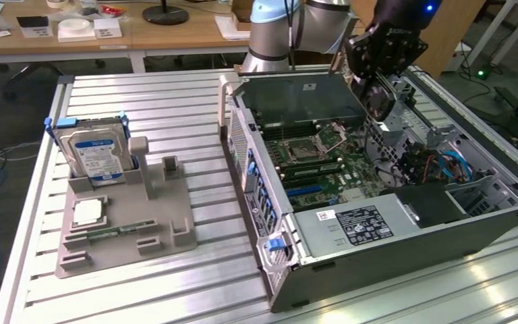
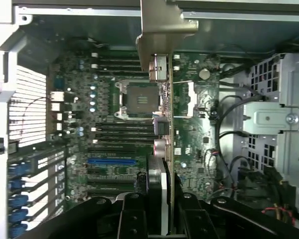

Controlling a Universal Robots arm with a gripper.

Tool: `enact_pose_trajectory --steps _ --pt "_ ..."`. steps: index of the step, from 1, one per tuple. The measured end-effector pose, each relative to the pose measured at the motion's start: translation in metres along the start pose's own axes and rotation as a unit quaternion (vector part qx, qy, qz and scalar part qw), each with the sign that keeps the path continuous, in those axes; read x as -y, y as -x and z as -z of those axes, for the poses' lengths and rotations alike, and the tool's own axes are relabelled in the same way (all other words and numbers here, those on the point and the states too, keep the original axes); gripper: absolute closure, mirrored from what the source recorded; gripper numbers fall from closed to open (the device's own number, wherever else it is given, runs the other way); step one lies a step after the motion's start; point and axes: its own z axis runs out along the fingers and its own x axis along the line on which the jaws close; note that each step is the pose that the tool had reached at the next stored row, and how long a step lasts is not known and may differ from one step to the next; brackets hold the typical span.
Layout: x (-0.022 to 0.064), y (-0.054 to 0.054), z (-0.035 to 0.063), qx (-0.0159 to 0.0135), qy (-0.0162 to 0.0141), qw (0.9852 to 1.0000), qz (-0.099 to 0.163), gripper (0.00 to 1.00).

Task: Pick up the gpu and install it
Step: 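Pick up the gpu and move the gpu toward the slot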

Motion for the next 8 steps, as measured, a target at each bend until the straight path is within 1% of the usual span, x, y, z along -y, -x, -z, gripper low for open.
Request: enact_pose_trajectory --steps 2,3,8 --pt "-0.0001 0.0075 -0.0007 0.0 0.0 1.0 0.0 0.72" --pt "-0.0002 0.0095 -0.0009 0.0 0.0 1.0 0.0 0.72" --pt "-0.0001 0.0097 -0.001 0.0 0.0 1.0 0.0 0.72"
